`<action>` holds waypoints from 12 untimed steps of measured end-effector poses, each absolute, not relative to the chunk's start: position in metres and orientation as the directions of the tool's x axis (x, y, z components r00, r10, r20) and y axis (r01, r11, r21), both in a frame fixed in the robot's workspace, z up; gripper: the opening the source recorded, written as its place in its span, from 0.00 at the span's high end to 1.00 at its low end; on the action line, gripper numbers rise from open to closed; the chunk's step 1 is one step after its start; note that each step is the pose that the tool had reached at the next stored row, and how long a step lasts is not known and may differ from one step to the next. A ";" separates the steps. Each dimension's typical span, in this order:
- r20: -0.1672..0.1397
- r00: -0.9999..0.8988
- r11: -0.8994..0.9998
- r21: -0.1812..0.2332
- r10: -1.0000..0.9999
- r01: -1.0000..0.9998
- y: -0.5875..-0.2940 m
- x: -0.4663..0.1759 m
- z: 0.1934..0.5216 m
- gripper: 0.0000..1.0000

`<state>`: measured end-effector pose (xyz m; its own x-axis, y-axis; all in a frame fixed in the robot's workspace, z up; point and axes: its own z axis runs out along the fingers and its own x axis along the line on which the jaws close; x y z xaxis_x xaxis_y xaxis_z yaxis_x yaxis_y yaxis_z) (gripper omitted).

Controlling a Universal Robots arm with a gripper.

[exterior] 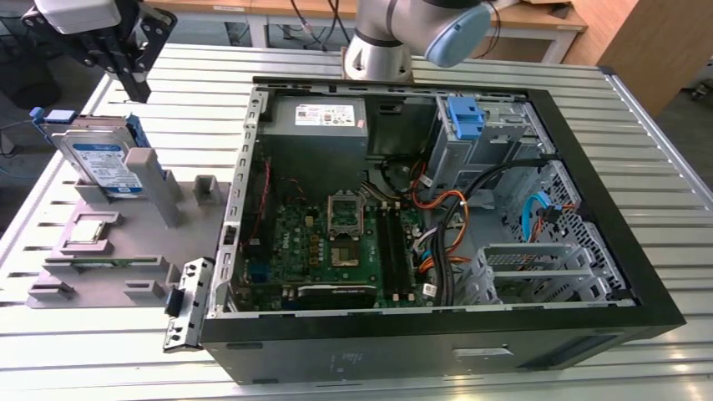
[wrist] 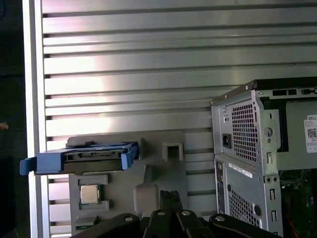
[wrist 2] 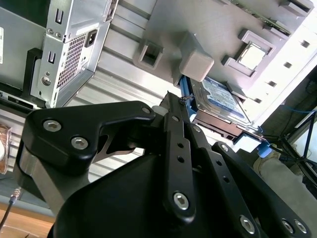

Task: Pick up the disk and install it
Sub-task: 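Reach for the disk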

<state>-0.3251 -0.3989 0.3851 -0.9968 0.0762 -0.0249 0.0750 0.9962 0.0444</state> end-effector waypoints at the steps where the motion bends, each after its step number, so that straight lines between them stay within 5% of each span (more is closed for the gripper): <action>1: -0.025 -0.997 0.996 0.044 0.076 0.075 -0.399 -0.325 0.385 0.89; 12: -0.025 -0.997 0.996 0.044 0.076 0.075 -0.399 -0.329 0.385 0.89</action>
